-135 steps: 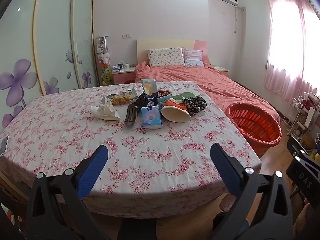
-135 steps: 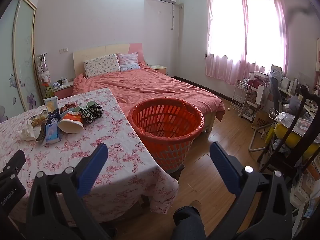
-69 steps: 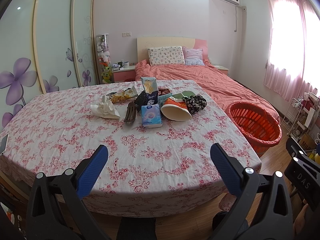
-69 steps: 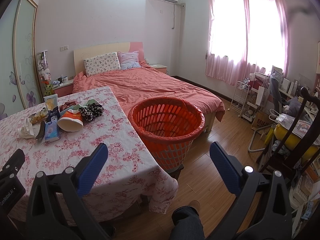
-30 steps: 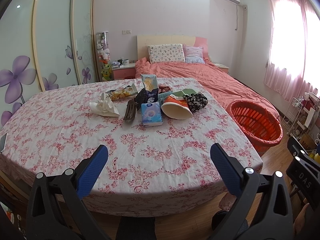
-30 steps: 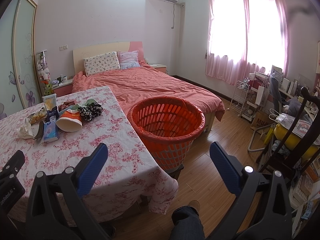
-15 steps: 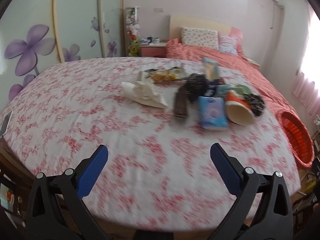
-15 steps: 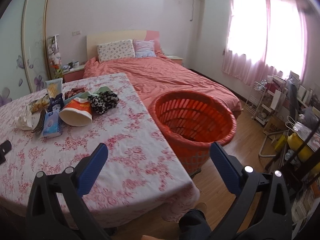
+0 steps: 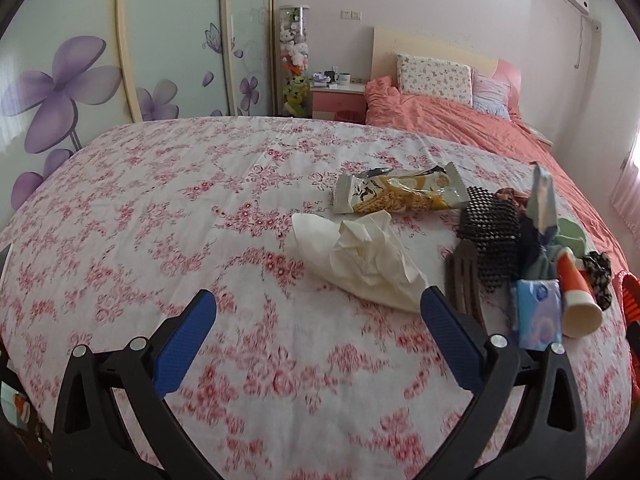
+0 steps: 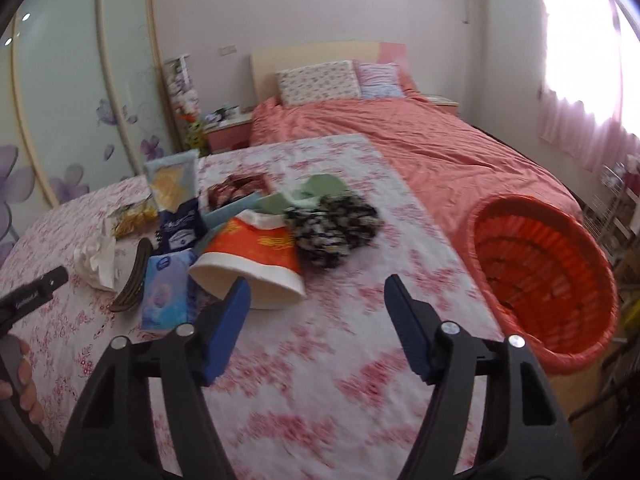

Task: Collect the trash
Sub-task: 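Grasp the white-and-orange paper cup with the right gripper, then lift the paper cup with the right gripper while the left gripper grasps the crumpled tissue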

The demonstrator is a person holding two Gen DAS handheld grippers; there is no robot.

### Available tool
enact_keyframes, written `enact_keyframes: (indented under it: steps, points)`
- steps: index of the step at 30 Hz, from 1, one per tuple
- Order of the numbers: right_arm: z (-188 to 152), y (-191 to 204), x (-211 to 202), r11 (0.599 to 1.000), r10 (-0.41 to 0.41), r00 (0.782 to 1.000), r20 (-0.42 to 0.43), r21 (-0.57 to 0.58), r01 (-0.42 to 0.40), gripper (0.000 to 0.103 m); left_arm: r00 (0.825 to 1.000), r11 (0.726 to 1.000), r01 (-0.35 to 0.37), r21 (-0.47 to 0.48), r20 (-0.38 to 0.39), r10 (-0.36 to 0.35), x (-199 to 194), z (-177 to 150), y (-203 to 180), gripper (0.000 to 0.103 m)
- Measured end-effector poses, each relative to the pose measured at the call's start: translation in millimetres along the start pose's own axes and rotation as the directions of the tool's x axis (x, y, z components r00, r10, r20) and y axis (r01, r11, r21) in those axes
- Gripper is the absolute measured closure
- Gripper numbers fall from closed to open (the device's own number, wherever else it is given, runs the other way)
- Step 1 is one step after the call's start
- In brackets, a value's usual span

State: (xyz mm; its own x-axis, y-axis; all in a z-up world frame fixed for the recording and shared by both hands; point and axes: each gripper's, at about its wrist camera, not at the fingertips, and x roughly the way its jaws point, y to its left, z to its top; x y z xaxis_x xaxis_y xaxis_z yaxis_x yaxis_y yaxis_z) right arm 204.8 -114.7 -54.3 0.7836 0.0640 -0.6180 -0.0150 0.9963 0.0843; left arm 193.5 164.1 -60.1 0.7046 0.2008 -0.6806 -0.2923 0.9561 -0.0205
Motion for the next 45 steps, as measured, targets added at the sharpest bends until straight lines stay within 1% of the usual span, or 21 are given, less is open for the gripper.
enact_keyframes:
  steps: [3,5,7,9,13,14,19,21,25,27,30,32,34,35,39,42,44,45]
  points:
    - [1,15,18,0.999,0.028,0.999,-0.034,-0.038,-0.029,0.046,0.999,1.000,0.018,-0.005,-0.031,-0.019,13,4,-1,0.002]
    - [2,22,26,0.998,0.036,0.998,-0.055,-0.056,-0.039,0.047,0.998,0.999,0.037,-0.007,-0.047,-0.037,18,5,-4,0.002]
    - [2,29,33,0.996,0.020,0.998,-0.065,-0.080,-0.025,0.051,0.998,0.999,0.038,0.004,-0.054,-0.038,23,6,-8,0.002]
    - [3,32,42,0.996,0.006,0.997,-0.082,-0.093,-0.014,0.059,0.997,0.999,0.029,0.017,-0.068,-0.028,30,6,-14,0.002]
    - [5,33,53,0.996,-0.008,0.995,-0.104,-0.087,-0.001,0.068,0.995,1.000,0.014,0.015,-0.102,-0.012,45,8,-18,0.002]
    - [5,32,54,0.997,-0.010,0.995,-0.104,-0.084,0.001,0.072,0.994,1.000,0.010,0.011,-0.105,-0.009,47,9,-17,0.002]
    - [10,28,60,0.997,-0.019,0.994,-0.104,-0.071,0.012,0.083,0.994,1.000,0.002,-0.010,-0.108,-0.003,51,15,-10,0.004]
    - [10,27,60,0.998,-0.017,0.995,-0.102,-0.064,0.011,0.092,0.995,1.000,0.002,-0.016,-0.104,-0.003,52,18,-5,0.007]
    - [10,27,60,0.998,-0.013,0.995,-0.101,-0.059,0.007,0.094,0.993,0.998,0.011,-0.055,-0.119,-0.017,59,20,7,0.007]
    - [9,27,60,0.998,-0.012,0.995,-0.103,-0.060,0.005,0.094,0.989,0.996,0.025,-0.087,-0.143,-0.037,65,22,12,0.007]
    - [9,28,61,0.998,-0.012,0.994,-0.107,-0.064,0.005,0.094,0.985,0.991,0.042,-0.127,-0.158,-0.062,69,27,15,0.007]
    - [9,29,61,0.998,-0.013,0.994,-0.111,-0.065,0.005,0.094,0.987,0.994,0.026,-0.108,-0.152,-0.043,71,32,10,0.006]
    - [9,29,62,0.998,-0.013,0.993,-0.114,-0.065,0.006,0.094,0.986,0.997,0.003,-0.082,-0.164,-0.017,75,35,5,0.005]
    - [9,30,62,0.998,-0.013,0.993,-0.114,-0.065,0.006,0.094,0.985,0.997,-0.019,-0.071,-0.174,0.006,78,37,2,0.005]
    - [9,30,64,0.998,-0.011,0.993,-0.119,-0.068,0.003,0.094,0.982,0.995,-0.076,-0.061,-0.176,0.064,79,43,1,0.002]
    - [8,31,64,0.998,-0.009,0.992,-0.122,-0.069,0.000,0.094,0.982,0.994,-0.058,-0.091,-0.186,0.040,79,45,6,0.002]
    - [7,30,65,0.998,-0.005,0.992,-0.125,-0.069,-0.004,0.094,0.986,0.994,-0.038,-0.106,-0.164,0.020,75,44,9,0.002]
    - [7,30,65,0.998,-0.004,0.992,-0.127,-0.068,-0.005,0.094,0.988,0.993,-0.042,-0.106,-0.155,0.025,74,43,10,0.002]
